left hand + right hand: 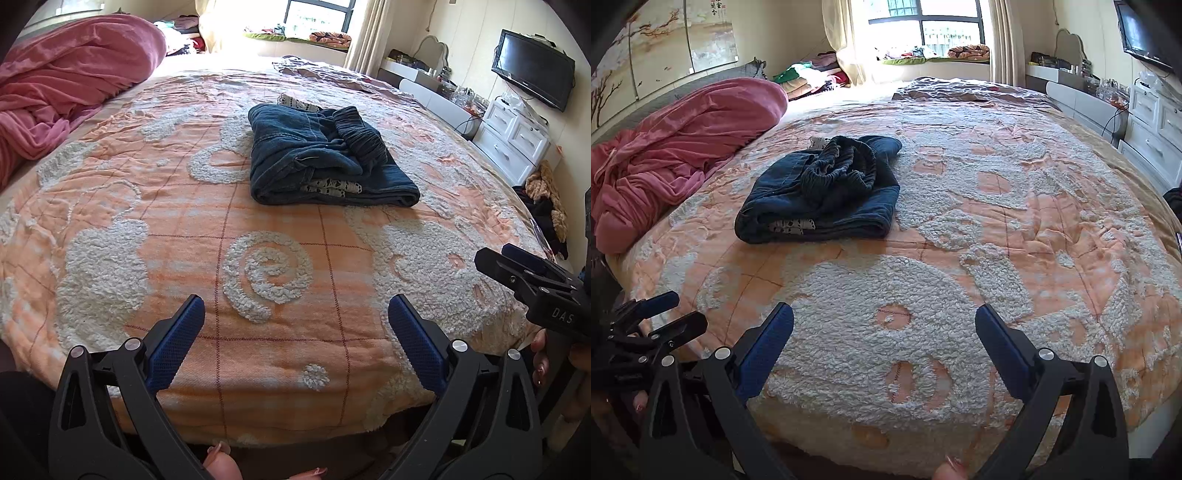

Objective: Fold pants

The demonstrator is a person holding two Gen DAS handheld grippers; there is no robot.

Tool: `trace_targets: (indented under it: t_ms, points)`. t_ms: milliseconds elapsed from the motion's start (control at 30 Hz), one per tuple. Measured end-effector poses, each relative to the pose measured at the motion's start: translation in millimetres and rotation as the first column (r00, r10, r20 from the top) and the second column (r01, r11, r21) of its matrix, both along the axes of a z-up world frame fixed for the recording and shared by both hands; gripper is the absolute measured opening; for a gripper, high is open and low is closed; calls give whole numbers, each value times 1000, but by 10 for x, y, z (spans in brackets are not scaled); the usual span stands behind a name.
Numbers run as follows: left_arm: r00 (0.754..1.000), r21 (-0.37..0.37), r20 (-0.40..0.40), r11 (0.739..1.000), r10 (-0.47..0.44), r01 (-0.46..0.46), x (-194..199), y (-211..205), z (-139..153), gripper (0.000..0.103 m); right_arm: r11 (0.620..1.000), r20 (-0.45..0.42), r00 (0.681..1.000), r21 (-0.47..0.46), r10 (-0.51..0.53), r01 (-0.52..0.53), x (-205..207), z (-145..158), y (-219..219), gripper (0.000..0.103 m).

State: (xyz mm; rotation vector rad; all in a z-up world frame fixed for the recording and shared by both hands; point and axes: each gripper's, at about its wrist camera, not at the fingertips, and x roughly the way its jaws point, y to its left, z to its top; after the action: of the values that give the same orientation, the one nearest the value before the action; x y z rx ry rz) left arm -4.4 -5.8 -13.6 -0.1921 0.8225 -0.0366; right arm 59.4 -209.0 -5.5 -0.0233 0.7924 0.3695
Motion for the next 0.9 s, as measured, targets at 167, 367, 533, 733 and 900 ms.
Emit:
trace_targets:
  t_ms: [167,367,533,733,900]
  points:
    - [1000,5,4,1000,-6,6,-4,-5,19,93,1000,-3,1000,-1,0,0,5,-2,0,98]
    - [1000,4,2,1000,-6,6,-3,-5,18,93,1000,-4,1000,-2,0,0,6,-2,4,98]
    - [1000,4,2,1000,-7,7,-6,-9,33,93,1000,-4,1000,-4,0,0,1,-2,5,98]
    - [1000,0,2,1000,-11,11,-11,-11,44,93,1000,-5,1000,-5,0,0,5,-3,6,98]
    - [1000,0,1,1000,-11,11,-12,-14,44,93,1000,-8,1000,-5,2,-2,11,-9,9,98]
